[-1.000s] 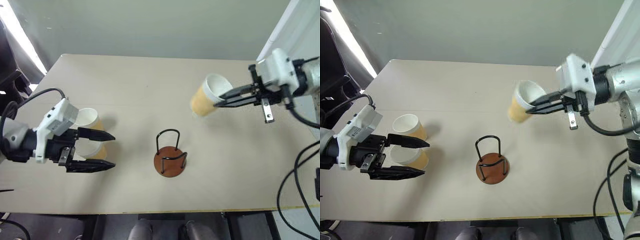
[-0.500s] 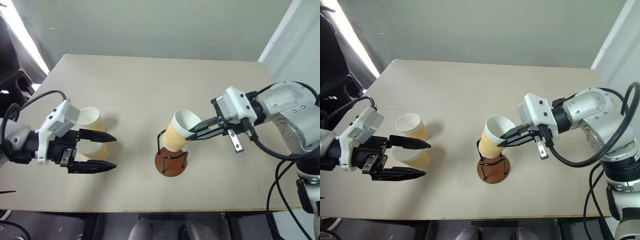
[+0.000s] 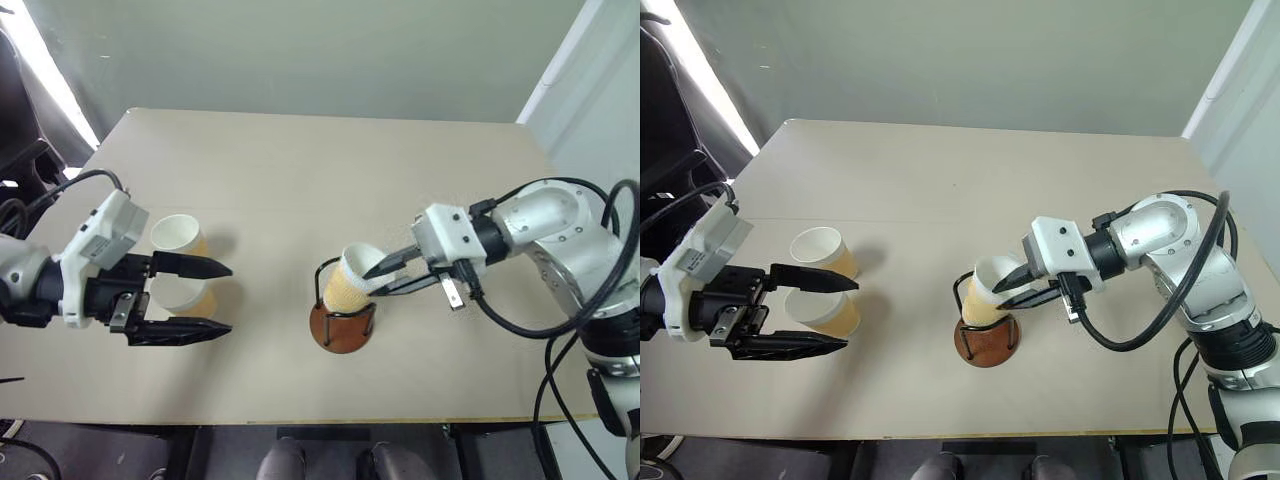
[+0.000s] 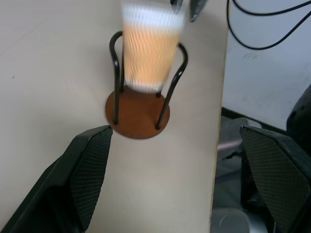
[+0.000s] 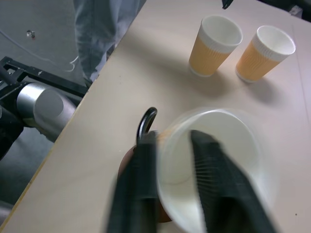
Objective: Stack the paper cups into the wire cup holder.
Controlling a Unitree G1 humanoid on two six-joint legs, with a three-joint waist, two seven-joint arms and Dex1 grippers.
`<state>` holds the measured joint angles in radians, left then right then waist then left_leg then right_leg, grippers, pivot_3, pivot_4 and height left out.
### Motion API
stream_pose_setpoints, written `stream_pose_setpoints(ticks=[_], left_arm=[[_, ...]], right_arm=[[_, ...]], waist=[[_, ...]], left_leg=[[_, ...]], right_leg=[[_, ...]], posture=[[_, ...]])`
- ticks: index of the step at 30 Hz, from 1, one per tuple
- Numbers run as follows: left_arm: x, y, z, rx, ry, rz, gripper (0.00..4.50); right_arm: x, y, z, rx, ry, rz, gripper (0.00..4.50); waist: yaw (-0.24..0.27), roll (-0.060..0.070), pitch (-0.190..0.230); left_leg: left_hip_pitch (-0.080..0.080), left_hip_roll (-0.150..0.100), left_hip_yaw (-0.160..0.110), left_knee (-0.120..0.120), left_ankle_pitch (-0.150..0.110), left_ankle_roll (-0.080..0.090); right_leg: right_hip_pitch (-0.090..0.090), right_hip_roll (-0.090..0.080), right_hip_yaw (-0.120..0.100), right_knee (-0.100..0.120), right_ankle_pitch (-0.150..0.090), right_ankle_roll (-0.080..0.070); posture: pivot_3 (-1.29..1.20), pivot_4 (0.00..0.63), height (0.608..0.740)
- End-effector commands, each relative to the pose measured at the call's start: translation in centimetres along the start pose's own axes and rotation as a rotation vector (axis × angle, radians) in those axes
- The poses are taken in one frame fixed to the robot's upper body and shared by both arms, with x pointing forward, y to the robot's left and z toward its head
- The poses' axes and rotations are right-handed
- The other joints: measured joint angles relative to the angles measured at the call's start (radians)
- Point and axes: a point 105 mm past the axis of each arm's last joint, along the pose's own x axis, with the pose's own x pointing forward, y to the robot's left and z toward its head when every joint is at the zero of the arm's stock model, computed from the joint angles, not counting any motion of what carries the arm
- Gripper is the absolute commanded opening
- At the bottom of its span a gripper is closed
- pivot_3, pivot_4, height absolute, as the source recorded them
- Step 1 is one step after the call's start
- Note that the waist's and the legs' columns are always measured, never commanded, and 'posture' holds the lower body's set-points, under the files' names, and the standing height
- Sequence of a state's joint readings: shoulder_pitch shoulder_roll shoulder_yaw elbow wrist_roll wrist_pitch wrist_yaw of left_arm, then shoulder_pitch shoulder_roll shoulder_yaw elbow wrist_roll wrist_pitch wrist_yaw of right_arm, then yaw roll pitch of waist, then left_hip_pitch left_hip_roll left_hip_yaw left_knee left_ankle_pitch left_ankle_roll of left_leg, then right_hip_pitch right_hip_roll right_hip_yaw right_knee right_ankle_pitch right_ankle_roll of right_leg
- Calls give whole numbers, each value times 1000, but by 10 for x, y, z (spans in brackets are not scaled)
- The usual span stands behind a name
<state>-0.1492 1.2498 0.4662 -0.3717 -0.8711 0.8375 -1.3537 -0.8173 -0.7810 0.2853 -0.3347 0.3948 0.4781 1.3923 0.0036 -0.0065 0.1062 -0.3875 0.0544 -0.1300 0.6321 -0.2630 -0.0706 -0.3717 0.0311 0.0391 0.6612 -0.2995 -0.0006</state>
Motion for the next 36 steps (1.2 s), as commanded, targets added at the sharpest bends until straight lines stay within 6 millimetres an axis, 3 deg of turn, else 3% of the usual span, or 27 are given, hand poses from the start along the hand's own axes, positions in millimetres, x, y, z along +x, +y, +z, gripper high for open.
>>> stream_pose_setpoints(ticks=[1,4,7,10,12,15,21,29,34,36], left_arm=[[-4,1,3,35,24,23,4500],[-6,3,0,39,48,49,4500],[-13,9,0,58,83,104,4500],[-20,14,-1,81,133,141,4500],[-22,17,-7,93,186,152,4500],[-23,23,-20,100,286,161,4500],[-30,37,-40,153,449,183,4500],[-30,44,-61,198,580,144,4500],[-19,50,-77,220,608,149,4500],[-13,55,-80,247,606,167,4116]], right_arm=[[-5,-5,4,-37,10,-36,2445],[-15,-10,1,-18,23,-77,3603],[-45,-14,3,45,-41,-146,4481],[-90,-18,14,135,-223,-253,4481],[-114,-10,15,155,-268,-293,4481],[-138,3,27,174,-305,-343,4481],[-148,13,50,177,-360,-403,4481],[-140,16,38,216,-300,-431,4481],[-136,12,37,206,-291,-429,4481],[-135,12,36,206,-283,-427,4500]], waist=[[0,0,0],[0,0,0],[4,0,0],[9,0,0],[13,-1,0],[14,-1,0],[2,-1,1],[2,-1,1],[2,-1,1],[2,-1,1]], left_leg=[[0,0,0,0,0,0],[0,0,0,0,0,0],[0,0,0,0,0,0],[-1,0,0,0,0,0],[-1,0,0,-1,0,0],[-1,-1,0,-2,0,0],[2,-1,3,-2,0,0],[5,-3,4,-1,-6,11],[5,-3,4,-1,-6,11],[5,-3,5,-1,-6,11]], right_leg=[[0,0,0,0,0,0],[0,0,0,0,0,0],[0,0,0,0,0,0],[0,0,0,-1,0,0],[0,0,1,-1,0,0],[1,0,1,-2,0,0],[0,1,6,-2,0,0],[0,1,13,0,-1,2],[-1,2,14,0,-1,2],[-2,1,15,0,-1,2]], posture=[[0,150,740],[0,150,740],[0,150,740],[0,150,740],[0,150,740],[0,150,740],[0,150,740],[0,150,740],[0,150,740],[0,150,740]])
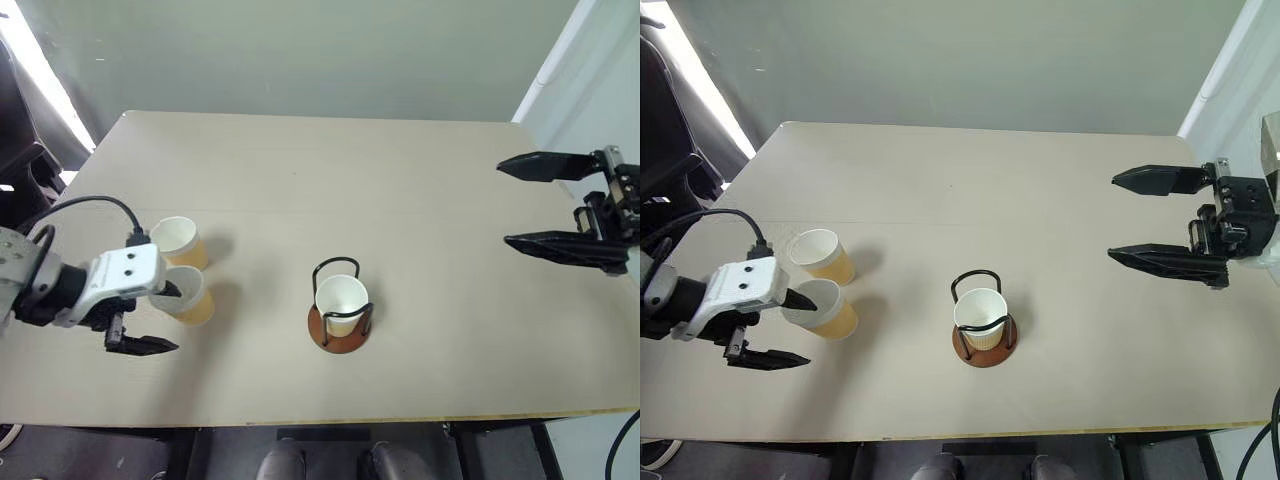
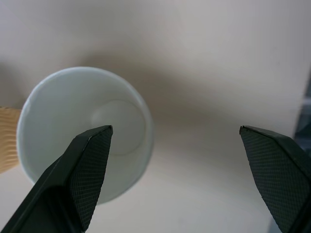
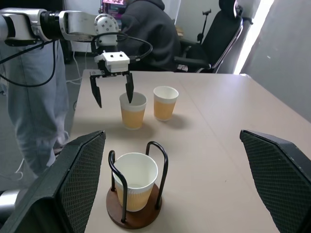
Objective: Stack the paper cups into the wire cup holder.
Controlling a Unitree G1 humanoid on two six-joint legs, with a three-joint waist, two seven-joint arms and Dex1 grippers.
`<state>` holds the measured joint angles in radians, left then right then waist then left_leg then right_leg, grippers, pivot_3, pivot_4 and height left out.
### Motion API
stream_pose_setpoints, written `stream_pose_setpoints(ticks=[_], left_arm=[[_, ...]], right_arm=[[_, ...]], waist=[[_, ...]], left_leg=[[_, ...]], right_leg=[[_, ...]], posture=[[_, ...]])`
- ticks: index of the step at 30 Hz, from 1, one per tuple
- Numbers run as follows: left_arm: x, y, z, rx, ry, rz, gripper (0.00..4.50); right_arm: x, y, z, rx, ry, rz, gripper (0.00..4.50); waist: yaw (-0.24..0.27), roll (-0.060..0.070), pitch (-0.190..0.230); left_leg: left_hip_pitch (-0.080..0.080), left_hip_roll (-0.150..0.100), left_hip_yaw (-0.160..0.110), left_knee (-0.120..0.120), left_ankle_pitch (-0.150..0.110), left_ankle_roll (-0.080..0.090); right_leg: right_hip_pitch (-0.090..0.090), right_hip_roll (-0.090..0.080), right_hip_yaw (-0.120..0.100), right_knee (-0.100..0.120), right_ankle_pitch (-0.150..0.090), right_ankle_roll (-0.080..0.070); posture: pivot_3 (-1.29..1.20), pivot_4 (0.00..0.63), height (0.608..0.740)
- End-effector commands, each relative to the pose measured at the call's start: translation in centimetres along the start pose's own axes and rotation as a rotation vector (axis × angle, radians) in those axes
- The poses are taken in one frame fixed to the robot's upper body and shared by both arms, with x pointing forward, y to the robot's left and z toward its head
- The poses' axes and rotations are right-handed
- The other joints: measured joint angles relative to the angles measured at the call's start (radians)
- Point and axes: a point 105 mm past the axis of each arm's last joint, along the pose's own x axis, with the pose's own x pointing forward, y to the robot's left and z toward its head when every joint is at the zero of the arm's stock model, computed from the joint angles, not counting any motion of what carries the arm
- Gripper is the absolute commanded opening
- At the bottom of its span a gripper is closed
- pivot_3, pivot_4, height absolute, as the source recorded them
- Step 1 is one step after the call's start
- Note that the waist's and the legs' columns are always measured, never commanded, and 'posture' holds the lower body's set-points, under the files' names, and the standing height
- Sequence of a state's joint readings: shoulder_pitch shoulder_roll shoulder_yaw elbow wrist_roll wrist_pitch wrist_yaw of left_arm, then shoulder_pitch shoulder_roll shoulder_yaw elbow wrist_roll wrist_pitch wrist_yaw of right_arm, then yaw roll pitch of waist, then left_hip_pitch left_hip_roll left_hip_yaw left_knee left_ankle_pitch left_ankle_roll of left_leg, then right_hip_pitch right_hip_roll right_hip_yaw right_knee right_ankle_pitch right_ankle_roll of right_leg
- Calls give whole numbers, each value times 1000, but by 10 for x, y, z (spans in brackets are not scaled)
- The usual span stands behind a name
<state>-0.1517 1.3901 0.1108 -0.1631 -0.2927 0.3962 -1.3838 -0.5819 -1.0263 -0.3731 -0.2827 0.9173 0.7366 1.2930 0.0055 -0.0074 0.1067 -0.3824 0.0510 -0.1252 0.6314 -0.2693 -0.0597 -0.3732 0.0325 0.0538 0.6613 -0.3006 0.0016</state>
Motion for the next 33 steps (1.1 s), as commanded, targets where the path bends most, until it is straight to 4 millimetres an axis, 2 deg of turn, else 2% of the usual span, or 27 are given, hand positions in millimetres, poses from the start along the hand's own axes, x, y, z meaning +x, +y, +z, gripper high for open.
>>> stream_pose_setpoints(ticks=[1,9,12,14,15,18,22,24,27,29,33], left_arm=[[6,7,1,42,8,45,3899],[9,7,12,59,-30,30,953],[-3,10,32,74,-113,34,20],[-10,12,41,79,-154,26,20],[-16,10,51,78,-212,2,20],[-36,10,89,138,-373,-36,20],[-66,17,154,330,-602,-99,20],[-74,23,179,423,-658,-116,20],[-79,33,206,524,-695,-118,20],[-75,29,222,588,-711,-178,20],[-45,21,227,694,-605,-282,20]], right_arm=[[1,1,8,-63,16,-2,4500],[1,-1,6,-74,35,-10,4500],[1,-2,6,-77,37,-15,4500],[1,-2,5,-80,43,-19,4500],[0,-3,5,-81,45,-21,4500],[-1,-4,6,-91,53,-34,4500],[-6,-3,8,-109,71,-71,4500],[-8,-2,8,-117,83,-89,4500],[-10,1,9,-125,95,-115,4500],[-12,3,9,-130,108,-136,4500],[-17,9,11,-139,128,-182,4500]], waist=[[0,0,0],[0,0,0],[2,0,0],[4,-1,0],[4,-1,0],[7,-1,0],[20,-2,0],[19,-1,0],[17,-1,0],[14,-1,0],[7,0,0]], left_leg=[[0,0,0,0,0,0],[-1,0,0,0,1,-1],[-1,0,1,0,1,-1],[-1,0,1,1,1,-1],[-1,0,1,1,1,-1],[-1,0,1,1,1,-2],[-2,-1,0,2,1,-2],[-3,-1,0,6,1,-1],[-3,-4,2,8,0,0],[-4,-4,2,10,-1,1],[-8,-5,1,14,-2,3]], right_leg=[[-1,0,0,0,0,0],[-1,0,0,0,0,0],[-1,0,1,0,0,0],[-1,0,1,0,0,0],[-1,0,1,0,0,0],[-1,0,1,0,0,0],[-1,0,1,1,0,1],[-1,-1,1,1,0,2],[0,-3,3,1,-1,5],[0,-3,4,0,-1,7],[-1,-4,7,0,-1,11]], posture=[[0,150,740],[0,150,740],[0,150,740],[0,150,740],[0,150,740],[0,150,740],[0,150,740],[0,150,740],[0,150,740],[0,150,740],[0,150,740]])
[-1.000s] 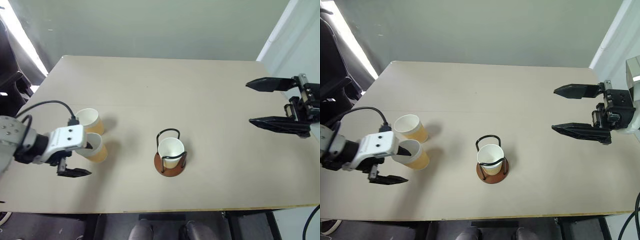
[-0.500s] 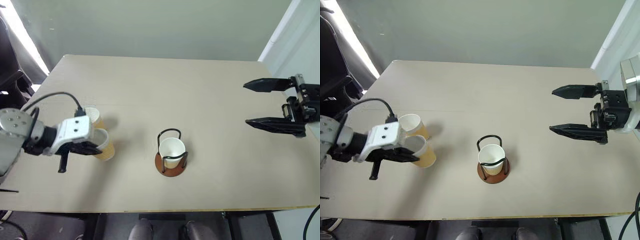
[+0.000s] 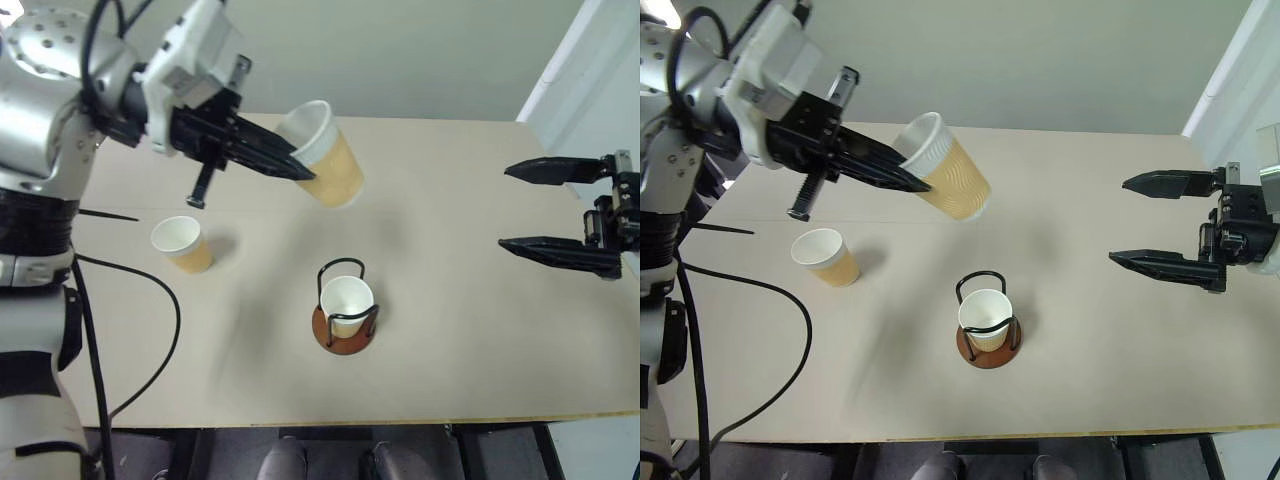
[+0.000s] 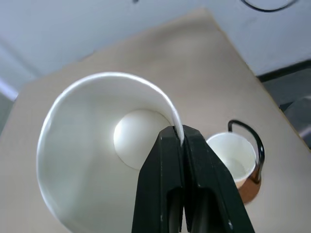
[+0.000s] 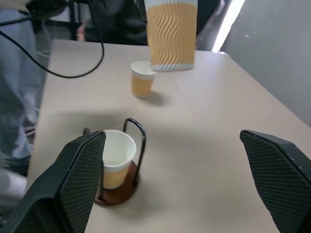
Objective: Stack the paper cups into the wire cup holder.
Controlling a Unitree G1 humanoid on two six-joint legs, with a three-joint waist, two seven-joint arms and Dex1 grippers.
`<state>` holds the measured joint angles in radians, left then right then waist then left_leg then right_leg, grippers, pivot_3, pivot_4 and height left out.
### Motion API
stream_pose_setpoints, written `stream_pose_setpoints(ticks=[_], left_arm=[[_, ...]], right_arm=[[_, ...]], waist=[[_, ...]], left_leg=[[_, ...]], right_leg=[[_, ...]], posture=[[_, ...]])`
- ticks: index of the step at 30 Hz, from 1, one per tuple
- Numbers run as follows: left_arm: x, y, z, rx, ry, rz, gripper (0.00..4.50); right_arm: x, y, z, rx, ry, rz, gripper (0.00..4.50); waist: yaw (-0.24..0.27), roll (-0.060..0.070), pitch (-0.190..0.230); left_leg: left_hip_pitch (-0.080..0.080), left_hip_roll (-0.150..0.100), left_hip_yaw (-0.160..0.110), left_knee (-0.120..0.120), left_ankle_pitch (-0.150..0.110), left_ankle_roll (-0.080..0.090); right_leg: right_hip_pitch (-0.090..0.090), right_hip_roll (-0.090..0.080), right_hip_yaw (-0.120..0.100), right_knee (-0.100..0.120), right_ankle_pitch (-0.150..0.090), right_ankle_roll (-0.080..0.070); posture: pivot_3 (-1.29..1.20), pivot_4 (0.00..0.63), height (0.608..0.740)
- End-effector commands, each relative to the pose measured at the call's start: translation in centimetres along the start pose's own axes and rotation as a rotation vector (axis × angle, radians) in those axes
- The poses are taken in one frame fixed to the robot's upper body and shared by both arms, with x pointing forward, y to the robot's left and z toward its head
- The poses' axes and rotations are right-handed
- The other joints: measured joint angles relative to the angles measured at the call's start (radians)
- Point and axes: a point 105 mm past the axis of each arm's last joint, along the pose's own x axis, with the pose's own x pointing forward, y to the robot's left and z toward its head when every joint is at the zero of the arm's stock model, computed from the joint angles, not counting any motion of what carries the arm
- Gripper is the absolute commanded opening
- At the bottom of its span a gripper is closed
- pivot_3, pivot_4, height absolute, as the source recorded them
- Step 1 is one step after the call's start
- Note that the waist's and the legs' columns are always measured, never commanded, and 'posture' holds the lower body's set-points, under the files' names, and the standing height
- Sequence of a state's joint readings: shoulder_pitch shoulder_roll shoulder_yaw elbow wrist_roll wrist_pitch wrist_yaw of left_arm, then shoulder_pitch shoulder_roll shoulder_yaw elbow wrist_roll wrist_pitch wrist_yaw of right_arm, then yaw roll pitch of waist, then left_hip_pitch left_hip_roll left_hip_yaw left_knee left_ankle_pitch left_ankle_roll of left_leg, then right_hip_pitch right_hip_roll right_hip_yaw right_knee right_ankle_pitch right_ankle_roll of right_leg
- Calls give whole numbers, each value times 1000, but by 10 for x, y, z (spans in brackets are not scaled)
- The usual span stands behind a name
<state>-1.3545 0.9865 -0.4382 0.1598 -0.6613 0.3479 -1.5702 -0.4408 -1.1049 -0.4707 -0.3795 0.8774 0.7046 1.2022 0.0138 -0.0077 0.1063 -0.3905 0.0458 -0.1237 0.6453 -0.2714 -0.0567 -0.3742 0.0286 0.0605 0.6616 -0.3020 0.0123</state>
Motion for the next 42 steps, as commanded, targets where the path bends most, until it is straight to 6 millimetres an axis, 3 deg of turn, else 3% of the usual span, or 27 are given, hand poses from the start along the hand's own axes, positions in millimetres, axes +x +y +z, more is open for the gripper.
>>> stream_pose_setpoints(ticks=[1,9,15,22,31,42], left_arm=[[14,-7,-7,84,60,-124,20],[45,-17,-10,166,34,-299,20],[55,-23,1,201,-18,-377,20],[70,-27,-18,234,51,-445,20],[76,-30,-32,287,101,-499,20],[80,-35,-35,313,98,-523,20]], right_arm=[[-9,5,16,-64,-1,-49,4500],[-18,19,17,-64,47,-88,4500],[-19,27,12,-50,68,-107,4500],[-20,31,12,-54,80,-149,4500],[-23,35,12,-49,103,-185,4500],[-24,37,11,-43,121,-198,4500]], waist=[[-1,0,0],[8,0,0],[12,0,0],[17,0,0],[19,0,0],[20,0,0]], left_leg=[[0,-1,0,0,0,0],[-4,-3,0,1,-3,2],[-4,-8,0,2,-5,6],[-4,-13,0,3,-6,8],[-8,-14,0,6,-7,9],[-9,-14,0,9,-7,10]], right_leg=[[0,0,1,0,0,1],[-1,-3,3,-3,-2,5],[-1,-5,4,-3,-3,8],[0,-12,4,-2,-5,13],[0,-13,4,-3,-4,15],[0,-13,4,-2,-4,16]], posture=[[0,150,740],[0,150,740],[0,150,740],[0,150,740],[0,150,740],[0,150,740]])
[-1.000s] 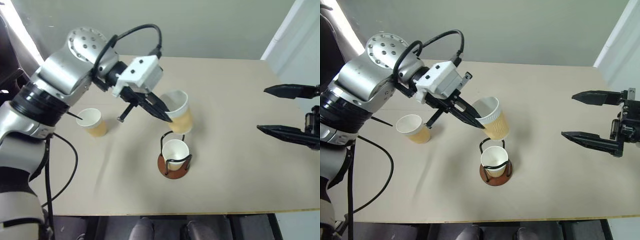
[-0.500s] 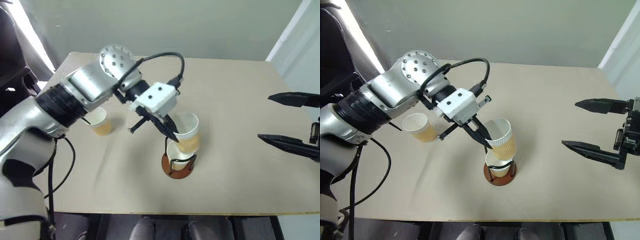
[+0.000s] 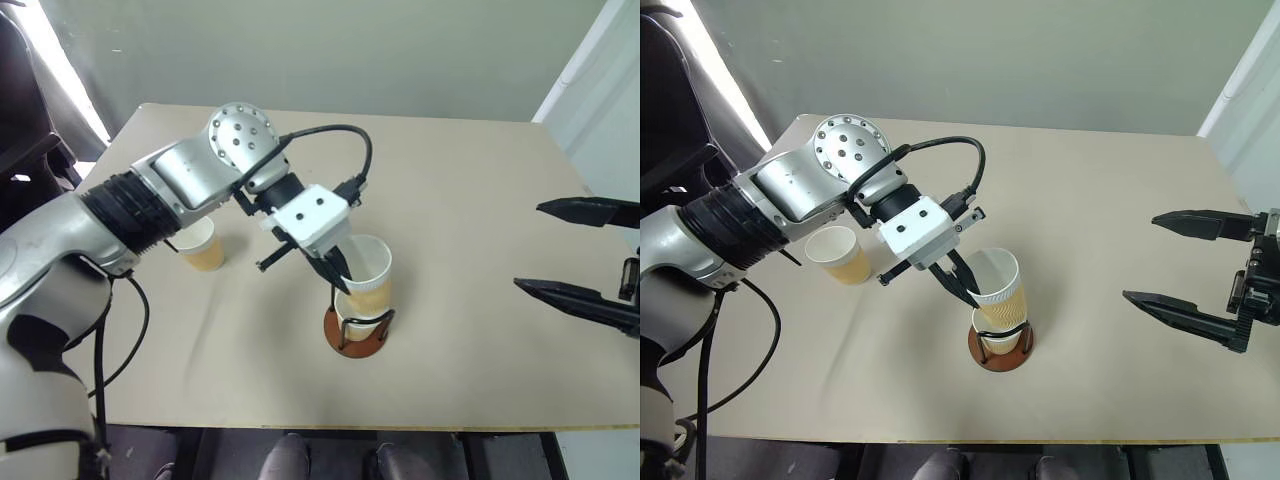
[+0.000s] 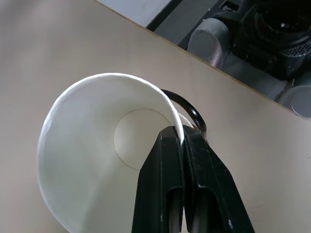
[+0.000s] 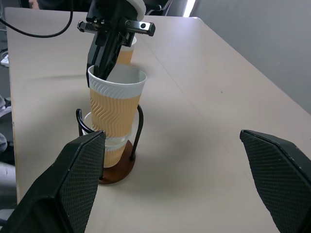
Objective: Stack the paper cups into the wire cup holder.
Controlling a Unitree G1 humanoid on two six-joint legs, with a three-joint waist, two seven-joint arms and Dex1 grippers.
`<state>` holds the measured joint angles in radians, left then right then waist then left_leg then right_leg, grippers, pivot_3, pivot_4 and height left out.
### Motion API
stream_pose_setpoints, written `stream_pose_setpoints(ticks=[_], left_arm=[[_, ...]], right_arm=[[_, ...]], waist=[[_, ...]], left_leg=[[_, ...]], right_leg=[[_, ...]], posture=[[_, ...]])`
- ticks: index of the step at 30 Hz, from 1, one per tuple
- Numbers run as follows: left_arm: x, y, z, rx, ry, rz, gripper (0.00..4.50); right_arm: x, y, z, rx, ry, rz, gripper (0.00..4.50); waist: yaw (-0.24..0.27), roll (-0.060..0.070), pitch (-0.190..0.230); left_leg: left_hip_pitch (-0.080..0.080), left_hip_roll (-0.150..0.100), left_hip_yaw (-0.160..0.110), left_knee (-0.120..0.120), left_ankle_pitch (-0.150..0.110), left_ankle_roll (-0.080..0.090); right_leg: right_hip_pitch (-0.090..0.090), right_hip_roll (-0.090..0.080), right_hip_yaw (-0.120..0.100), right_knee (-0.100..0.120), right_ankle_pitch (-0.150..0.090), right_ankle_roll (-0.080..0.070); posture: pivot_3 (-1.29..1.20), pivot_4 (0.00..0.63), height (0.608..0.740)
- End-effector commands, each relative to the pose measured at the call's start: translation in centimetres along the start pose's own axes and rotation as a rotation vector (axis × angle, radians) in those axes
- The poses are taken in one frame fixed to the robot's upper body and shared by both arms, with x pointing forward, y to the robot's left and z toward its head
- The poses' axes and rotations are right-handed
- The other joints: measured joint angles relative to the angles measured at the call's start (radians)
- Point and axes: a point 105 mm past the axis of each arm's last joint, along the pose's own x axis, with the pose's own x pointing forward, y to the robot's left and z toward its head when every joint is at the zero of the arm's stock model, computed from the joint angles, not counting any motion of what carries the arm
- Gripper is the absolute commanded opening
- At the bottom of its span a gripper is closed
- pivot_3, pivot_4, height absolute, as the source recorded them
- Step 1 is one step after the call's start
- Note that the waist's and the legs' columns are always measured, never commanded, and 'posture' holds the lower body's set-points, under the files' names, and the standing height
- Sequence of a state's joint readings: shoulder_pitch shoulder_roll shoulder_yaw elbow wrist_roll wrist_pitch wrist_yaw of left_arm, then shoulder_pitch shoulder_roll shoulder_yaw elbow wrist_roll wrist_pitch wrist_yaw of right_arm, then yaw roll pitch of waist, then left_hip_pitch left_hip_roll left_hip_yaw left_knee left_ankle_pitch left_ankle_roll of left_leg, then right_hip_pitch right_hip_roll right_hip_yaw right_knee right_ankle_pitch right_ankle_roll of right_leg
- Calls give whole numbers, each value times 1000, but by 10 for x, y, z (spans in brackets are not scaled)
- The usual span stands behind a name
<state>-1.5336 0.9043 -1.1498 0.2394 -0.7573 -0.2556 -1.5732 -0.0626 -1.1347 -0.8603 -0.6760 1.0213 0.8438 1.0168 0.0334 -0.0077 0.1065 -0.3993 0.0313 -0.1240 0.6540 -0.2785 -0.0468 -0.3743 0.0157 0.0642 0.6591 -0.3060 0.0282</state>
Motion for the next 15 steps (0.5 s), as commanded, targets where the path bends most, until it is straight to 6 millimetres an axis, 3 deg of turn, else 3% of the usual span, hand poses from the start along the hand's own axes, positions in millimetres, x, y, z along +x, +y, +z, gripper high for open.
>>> stream_pose_setpoints(ticks=[1,3,5,13,15], left_arm=[[-4,0,5,33,13,-31,203],[-4,1,4,40,26,-31,616],[-3,2,3,50,35,-29,1301],[-11,12,8,59,6,38,4333],[-23,17,6,42,0,114,4460]], right_arm=[[-7,-2,12,-54,-13,-39,4500],[-7,-3,11,-55,-11,-44,4500],[-7,-3,11,-57,-9,-49,4500],[-7,-6,10,-59,-9,-55,4500],[-6,-8,9,-60,-10,-52,4500]], waist=[[0,0,0],[0,0,0],[0,0,0],[1,0,0],[1,0,0]], left_leg=[[0,0,0,0,0,0],[0,0,0,1,0,0],[0,0,0,2,0,1],[-2,0,0,6,-2,3],[-2,0,0,8,-3,4]], right_leg=[[0,0,0,0,0,0],[0,0,0,0,0,0],[0,0,0,1,0,0],[0,0,0,1,0,1],[0,0,0,2,0,2]], posture=[[0,150,740],[0,150,740],[0,150,740],[0,150,740],[0,150,740]])
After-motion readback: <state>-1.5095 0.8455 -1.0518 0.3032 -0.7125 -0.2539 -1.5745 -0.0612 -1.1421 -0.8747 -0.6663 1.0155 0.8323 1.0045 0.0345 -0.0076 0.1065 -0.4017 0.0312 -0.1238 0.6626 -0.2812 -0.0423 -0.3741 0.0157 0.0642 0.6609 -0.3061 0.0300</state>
